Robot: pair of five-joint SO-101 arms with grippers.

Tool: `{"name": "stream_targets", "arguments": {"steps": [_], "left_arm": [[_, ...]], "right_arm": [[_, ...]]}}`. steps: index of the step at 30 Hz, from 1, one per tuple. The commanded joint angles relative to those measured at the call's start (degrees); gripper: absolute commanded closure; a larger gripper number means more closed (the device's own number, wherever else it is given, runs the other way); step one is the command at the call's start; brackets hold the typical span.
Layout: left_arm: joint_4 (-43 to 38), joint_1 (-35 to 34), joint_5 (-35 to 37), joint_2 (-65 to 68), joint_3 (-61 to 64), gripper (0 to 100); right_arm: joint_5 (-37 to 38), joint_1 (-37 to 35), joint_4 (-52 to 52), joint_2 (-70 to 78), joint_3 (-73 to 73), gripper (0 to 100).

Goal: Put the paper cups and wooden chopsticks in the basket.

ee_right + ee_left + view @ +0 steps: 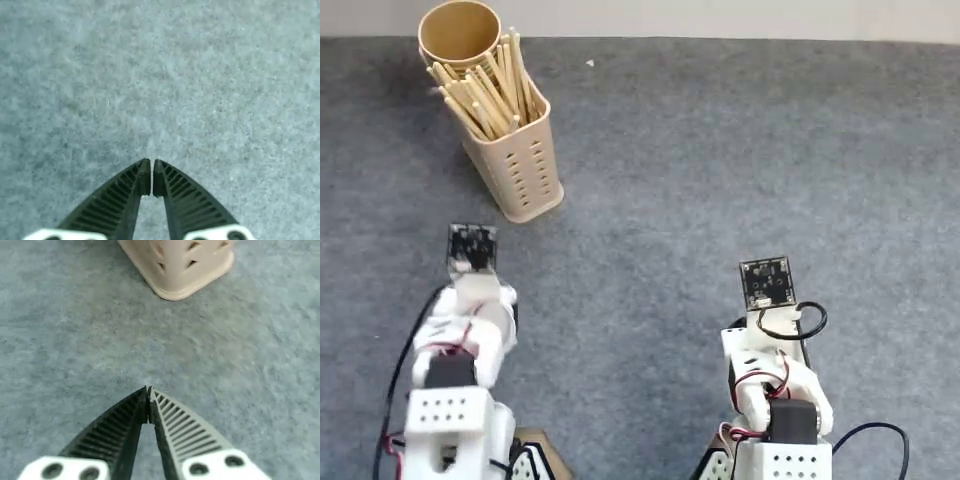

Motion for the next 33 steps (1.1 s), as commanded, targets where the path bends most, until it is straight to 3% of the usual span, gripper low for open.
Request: {"name": "stream_targets", "arguments": {"steps": [1, 6, 10, 14, 33], "left_arm": [[-0.9, 3.2, -0.3, -7.7, 5.3, 97], [2.9, 1.0, -0.3, -13.1, 5.4, 97], [11.0, -0.7, -0.3, -13.6, 5.4, 97], [18.2, -1.7, -0.3, -13.8, 5.4, 97], [18.8, -1.7, -0.3, -13.9, 5.4, 97]], "right_arm": [[0.4, 0.1, -0.7, -0.1, 8.8, 97.1], [0.4, 0.1, 0.6, 0.4, 8.8, 97.1], [0.4, 0.1, 8.0, 0.2, 8.7, 97.1], [0.4, 0.0, 8.1, 0.0, 8.7, 97.1], [0.4, 0.0, 8.1, 0.0, 8.7, 97.1]]}}
